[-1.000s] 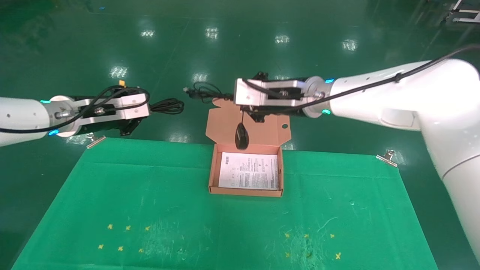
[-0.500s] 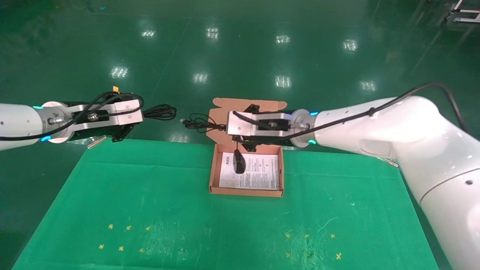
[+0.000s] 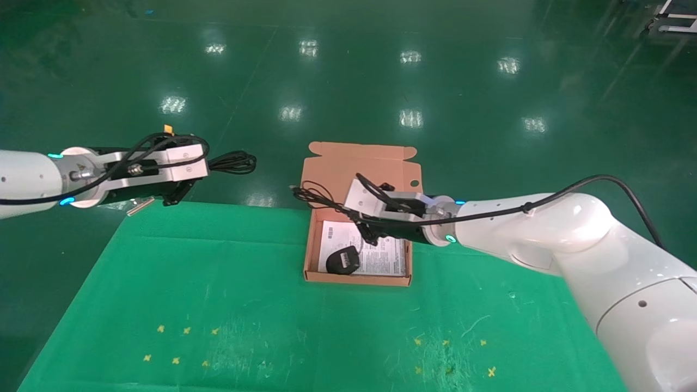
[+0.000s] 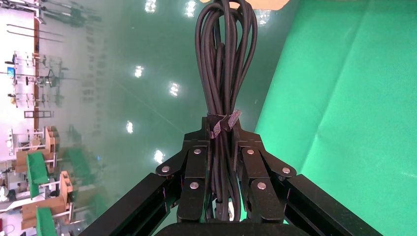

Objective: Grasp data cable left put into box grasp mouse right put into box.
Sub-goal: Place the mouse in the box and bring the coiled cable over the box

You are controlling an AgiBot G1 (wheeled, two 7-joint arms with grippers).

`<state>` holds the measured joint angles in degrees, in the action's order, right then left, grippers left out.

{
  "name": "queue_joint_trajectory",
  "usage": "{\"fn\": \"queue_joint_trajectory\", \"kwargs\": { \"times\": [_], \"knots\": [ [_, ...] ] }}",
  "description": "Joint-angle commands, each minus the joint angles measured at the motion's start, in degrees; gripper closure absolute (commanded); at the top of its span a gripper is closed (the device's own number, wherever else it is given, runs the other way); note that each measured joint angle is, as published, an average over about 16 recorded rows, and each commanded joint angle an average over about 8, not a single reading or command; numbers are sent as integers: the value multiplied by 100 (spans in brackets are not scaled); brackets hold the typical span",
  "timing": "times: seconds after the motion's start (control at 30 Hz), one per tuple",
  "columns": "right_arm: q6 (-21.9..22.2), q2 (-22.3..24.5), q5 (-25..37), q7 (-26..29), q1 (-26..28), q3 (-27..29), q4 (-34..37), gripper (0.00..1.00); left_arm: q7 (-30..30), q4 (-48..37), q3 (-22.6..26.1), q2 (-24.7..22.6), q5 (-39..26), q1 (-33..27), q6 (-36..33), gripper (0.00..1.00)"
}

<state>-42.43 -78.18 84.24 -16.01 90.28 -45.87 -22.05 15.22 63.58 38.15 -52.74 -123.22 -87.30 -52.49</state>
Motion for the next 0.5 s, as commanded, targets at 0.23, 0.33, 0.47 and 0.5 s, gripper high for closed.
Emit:
{"fn": "queue_joint_trajectory", "kwargs": {
  "times": [0.23,0.33,0.47,0.5],
  "knots": [
    [127,-2,-143,267,-37,-415,346,100,8,7,0,1,-5,2,-1,100],
    [135,-7,-144,347,-40,-567,392,72,8,8,1,1,-6,3,-2,100],
    [140,-5,-142,418,-32,-691,408,22,8,9,1,2,-7,4,-2,100],
    [138,4,-148,426,-34,-706,404,9,8,9,1,1,-5,5,-3,100]
  ]
}}
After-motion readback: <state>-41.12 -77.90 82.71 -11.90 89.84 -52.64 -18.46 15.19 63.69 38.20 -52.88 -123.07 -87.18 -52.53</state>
